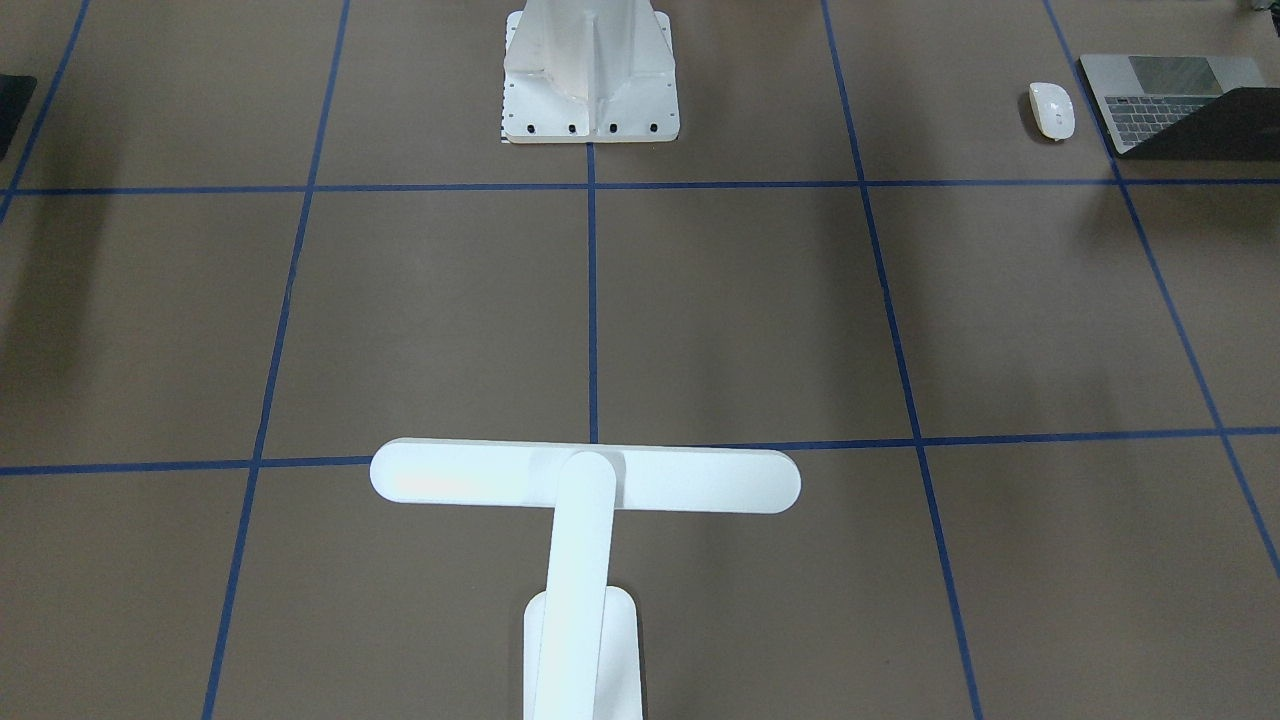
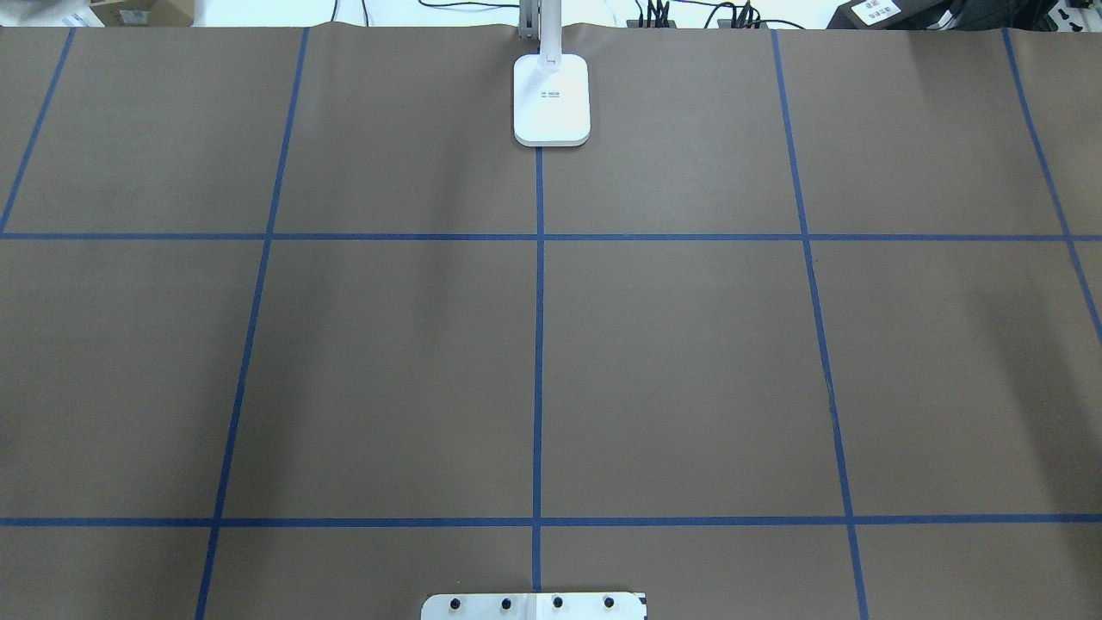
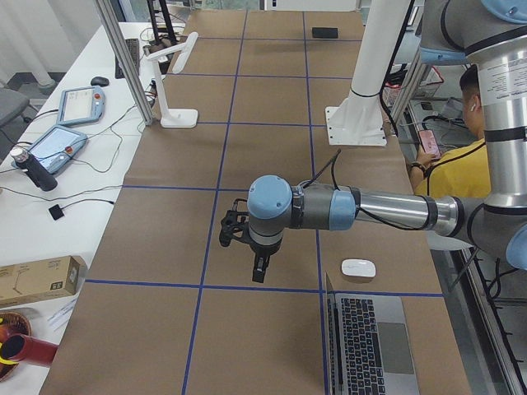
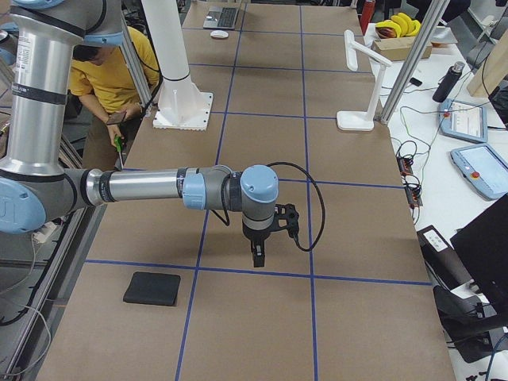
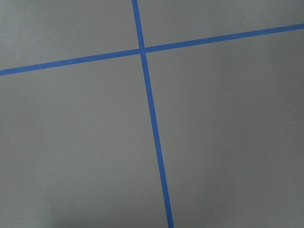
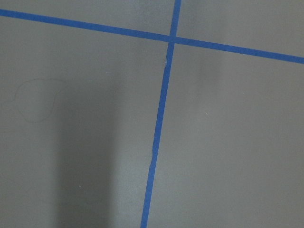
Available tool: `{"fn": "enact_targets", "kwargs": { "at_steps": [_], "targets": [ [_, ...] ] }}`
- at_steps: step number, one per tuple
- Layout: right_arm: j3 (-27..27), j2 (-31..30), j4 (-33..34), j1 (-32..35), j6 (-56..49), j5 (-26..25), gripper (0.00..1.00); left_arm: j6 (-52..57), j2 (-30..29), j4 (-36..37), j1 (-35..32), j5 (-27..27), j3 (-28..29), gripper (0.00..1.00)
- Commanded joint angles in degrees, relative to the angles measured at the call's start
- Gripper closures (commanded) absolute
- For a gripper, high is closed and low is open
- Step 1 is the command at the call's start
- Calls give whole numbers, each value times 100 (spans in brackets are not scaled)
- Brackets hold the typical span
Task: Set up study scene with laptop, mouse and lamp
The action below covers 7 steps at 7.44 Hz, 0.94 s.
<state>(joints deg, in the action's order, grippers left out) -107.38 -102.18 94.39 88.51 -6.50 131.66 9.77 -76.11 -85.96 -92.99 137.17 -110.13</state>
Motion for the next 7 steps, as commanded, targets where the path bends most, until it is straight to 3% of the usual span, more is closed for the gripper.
{"fn": "enact_targets", "kwargs": {
  "at_steps": [1,7],
  "targets": [
    [-2,-3,0,0,9,0,0,16,9,-26,0,-5,-18,0],
    [-2,-4,0,0,0,0,0,8,-105,-18,-17,-6,9,0]
  ]
}}
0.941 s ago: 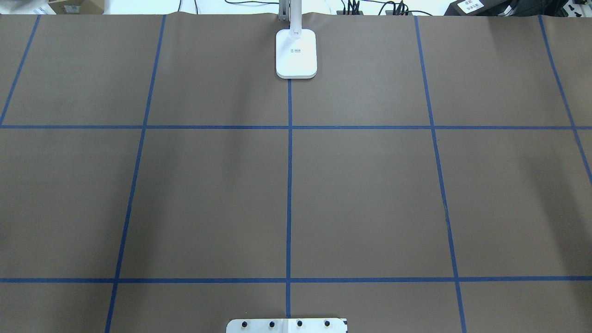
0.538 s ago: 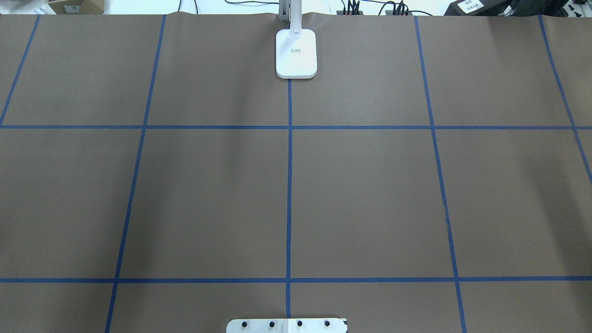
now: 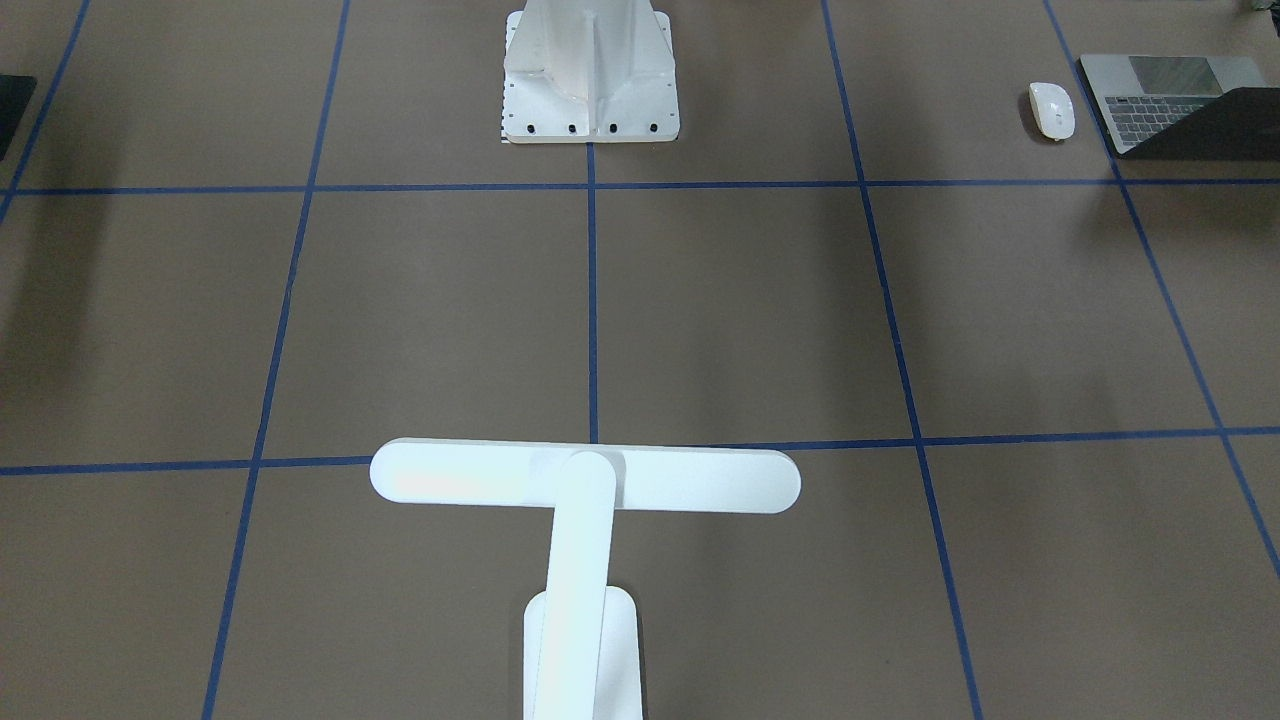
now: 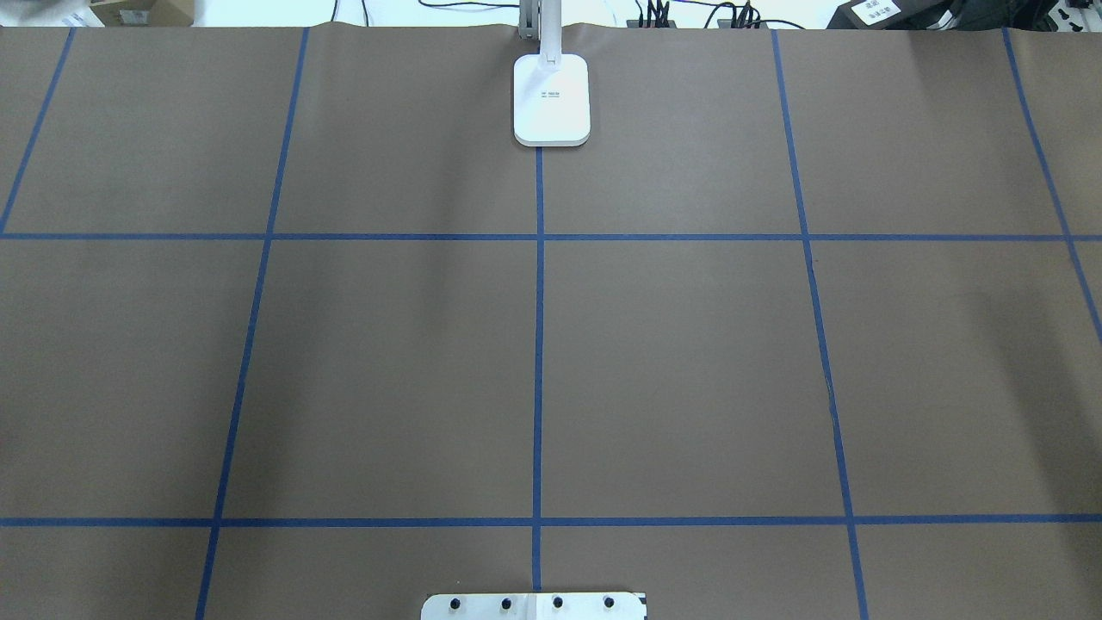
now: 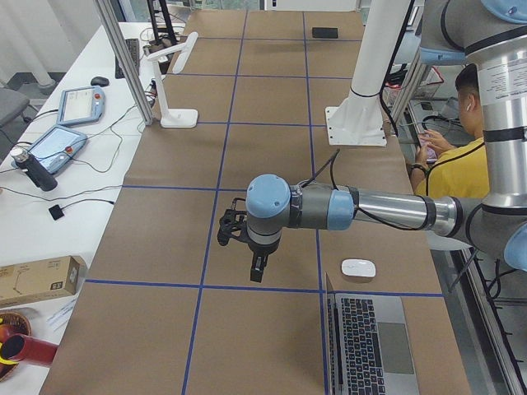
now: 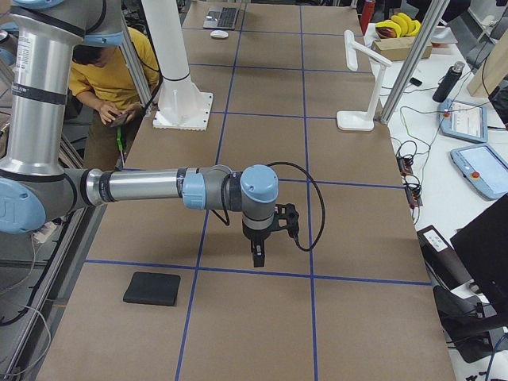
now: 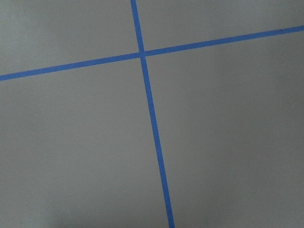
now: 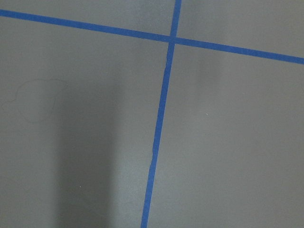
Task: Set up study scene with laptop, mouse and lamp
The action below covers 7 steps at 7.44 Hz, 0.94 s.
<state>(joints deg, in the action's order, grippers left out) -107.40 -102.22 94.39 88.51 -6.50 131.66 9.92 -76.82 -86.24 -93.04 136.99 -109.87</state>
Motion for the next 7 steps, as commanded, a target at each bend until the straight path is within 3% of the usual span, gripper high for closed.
{"fn": "enact_targets", "kwargs": {
  "at_steps": [1,4,7],
  "targets": [
    [9,0,0,0,0,0,0,-7,-174,10,-13,3,53,0],
    [9,0,0,0,0,0,0,-16,-273,37,-144,-5,281,0],
    [9,0,0,0,0,0,0,-60,-430,2,-284,-399,318,0]
  ]
}}
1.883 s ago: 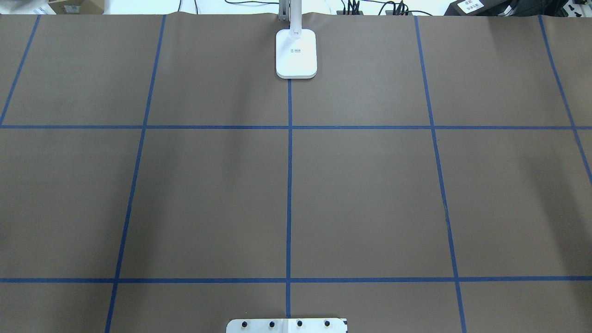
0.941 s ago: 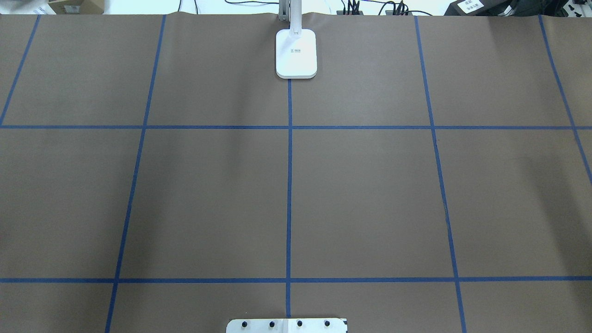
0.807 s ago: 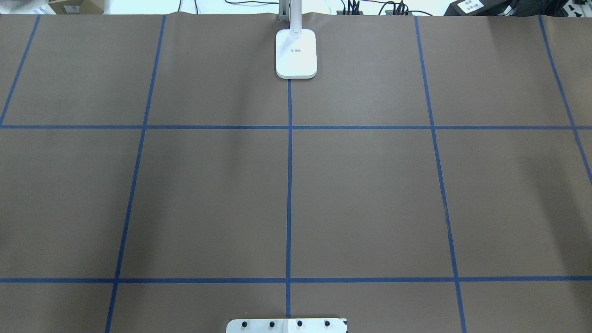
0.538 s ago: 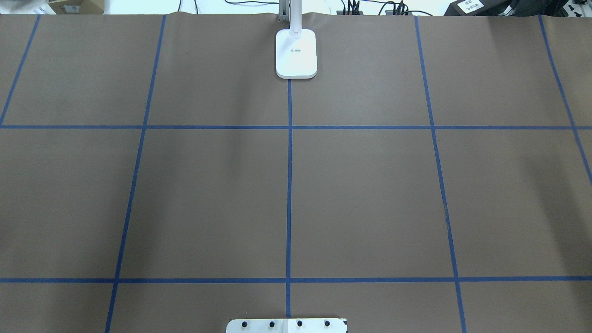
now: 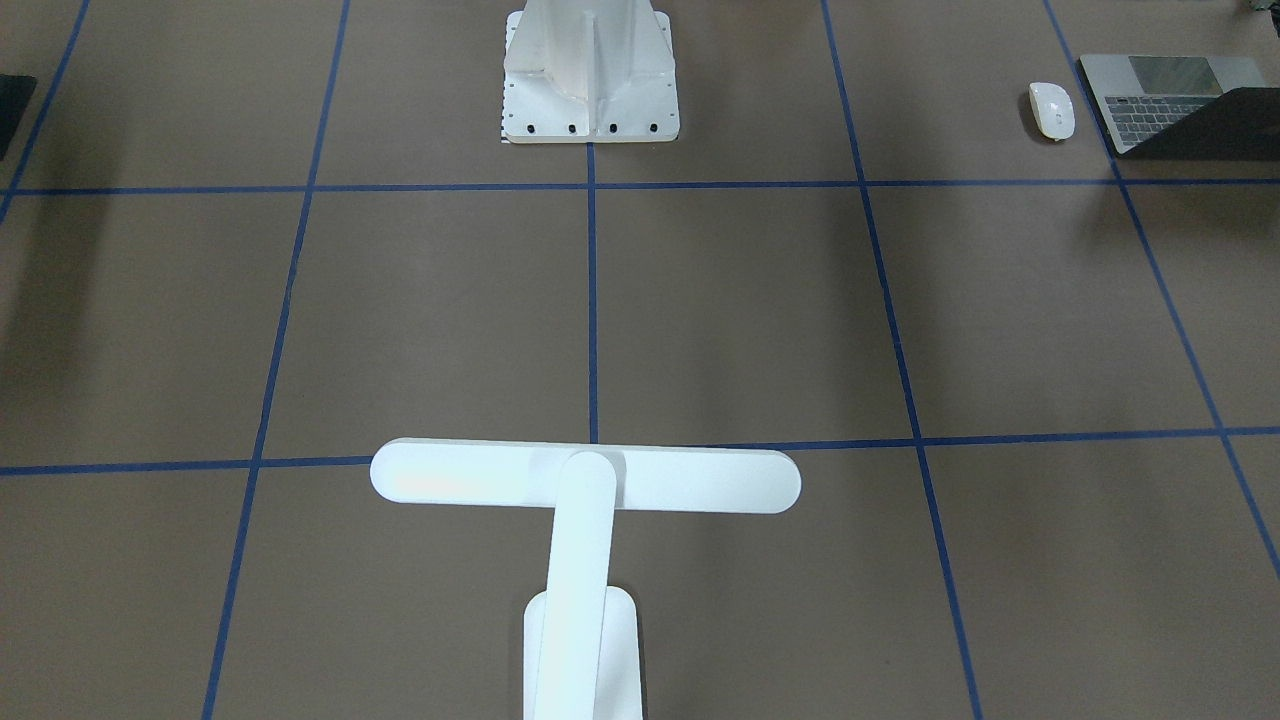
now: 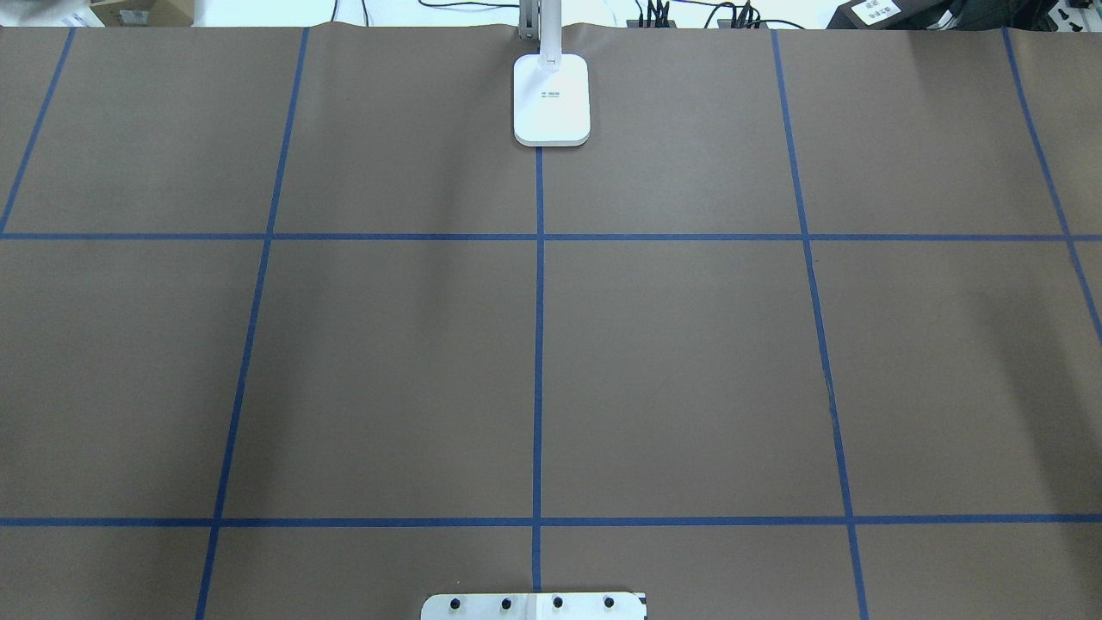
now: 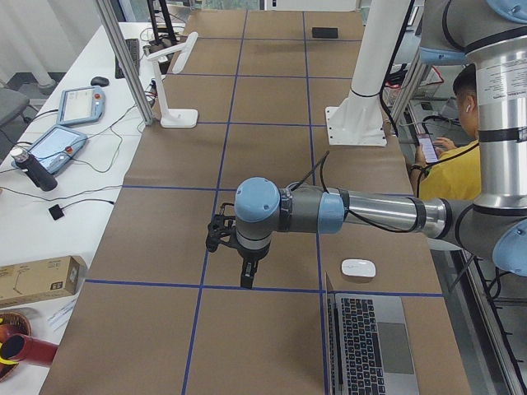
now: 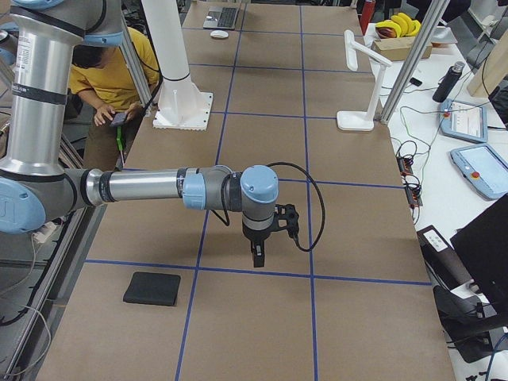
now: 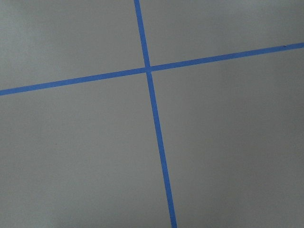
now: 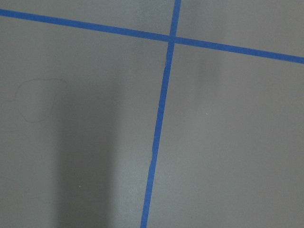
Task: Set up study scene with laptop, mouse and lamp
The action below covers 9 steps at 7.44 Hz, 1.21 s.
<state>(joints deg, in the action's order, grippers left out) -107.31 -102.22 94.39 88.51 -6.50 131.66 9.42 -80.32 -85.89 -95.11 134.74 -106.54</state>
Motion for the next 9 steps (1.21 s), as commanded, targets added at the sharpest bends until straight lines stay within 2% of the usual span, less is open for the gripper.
{"fn": "enact_targets", "kwargs": {
  "at_steps": [1,3,5,7,8,9],
  "targets": [
    [0,0,0,0,9,0,0,-19,-272,19,-330,-281,45,0],
    [0,0,0,0,0,9,0,-37,-256,55,-359,-299,159,0],
    [0,0,0,0,9,9,0,-342,-195,152,-674,-649,213,0],
    [0,0,0,0,9,9,0,-1174,84,169,-928,-686,301,0],
    [0,0,0,0,9,9,0,-1971,252,248,-974,-677,283,0],
    [0,0,0,0,9,9,0,-2275,393,492,-1113,-643,266,0]
  ]
}}
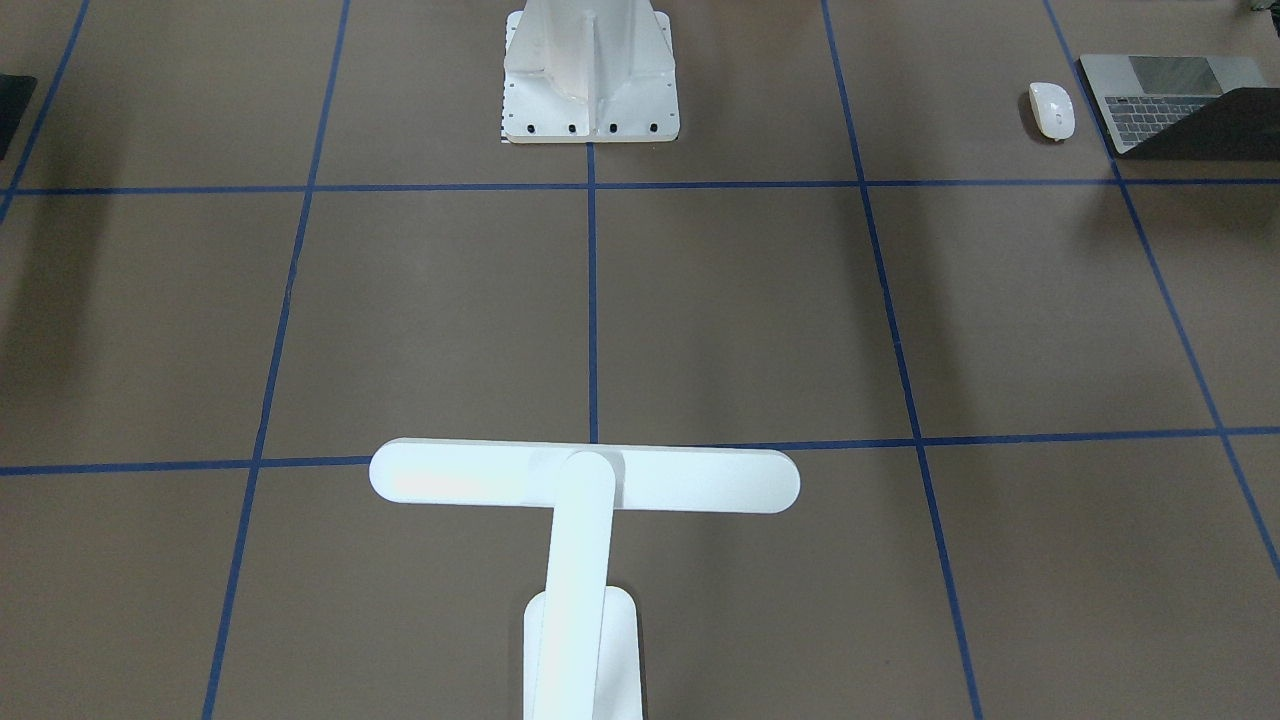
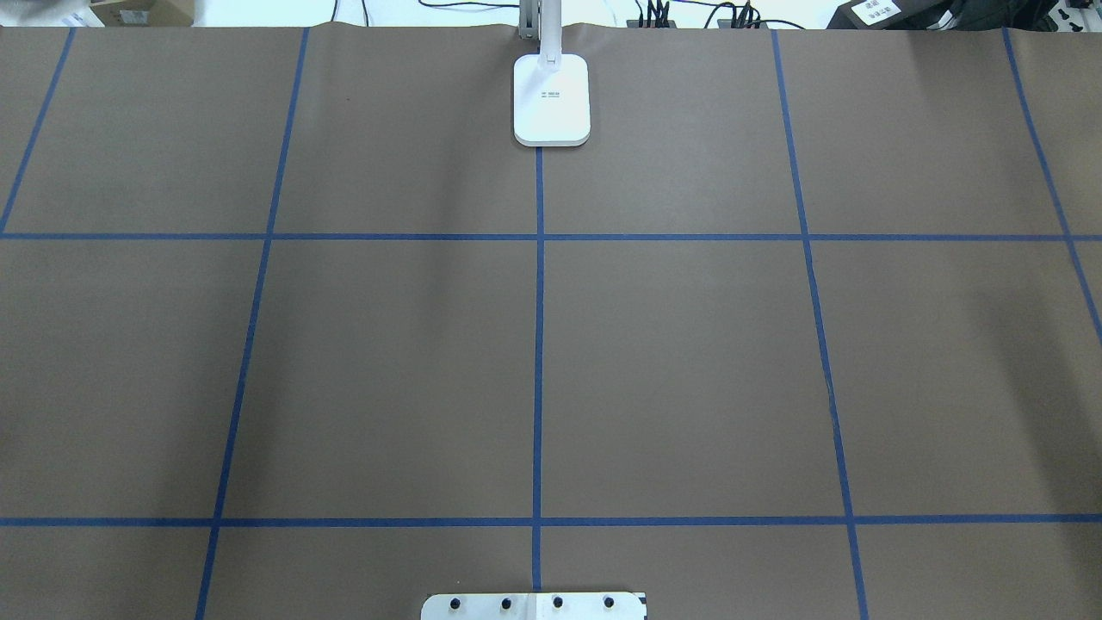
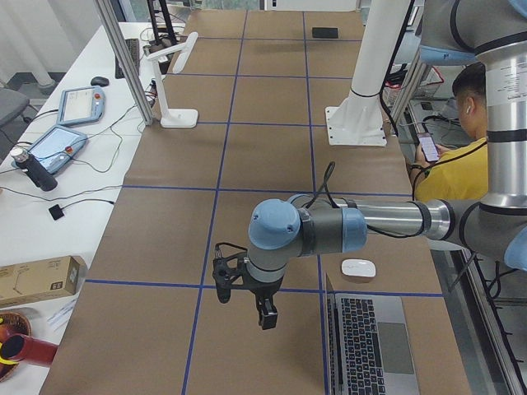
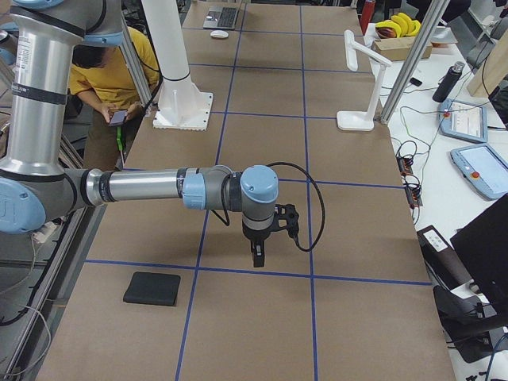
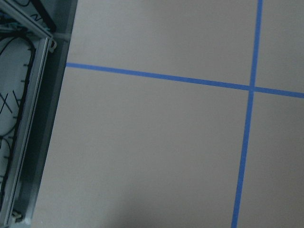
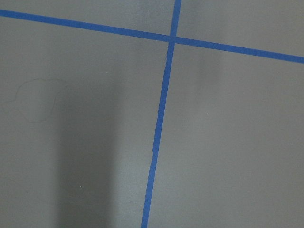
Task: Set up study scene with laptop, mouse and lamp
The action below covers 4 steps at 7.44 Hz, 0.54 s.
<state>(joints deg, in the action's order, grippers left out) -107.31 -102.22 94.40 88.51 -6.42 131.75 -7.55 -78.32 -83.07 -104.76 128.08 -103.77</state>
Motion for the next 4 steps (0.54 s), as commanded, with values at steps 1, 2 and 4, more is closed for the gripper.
{"fn": "enact_targets", "kwargs": {
  "at_steps": [1,2,4],
  "targets": [
    [0,0,0,0,-9,0,0,-815,290,804,-507,42,40,0],
    [0,0,-9,0,-9,-9,0,-1157,300,1358,-719,138,32,1],
    [0,0,0,0,-18,-9,0,-1825,676,1776,-975,557,259,1]
  ]
}}
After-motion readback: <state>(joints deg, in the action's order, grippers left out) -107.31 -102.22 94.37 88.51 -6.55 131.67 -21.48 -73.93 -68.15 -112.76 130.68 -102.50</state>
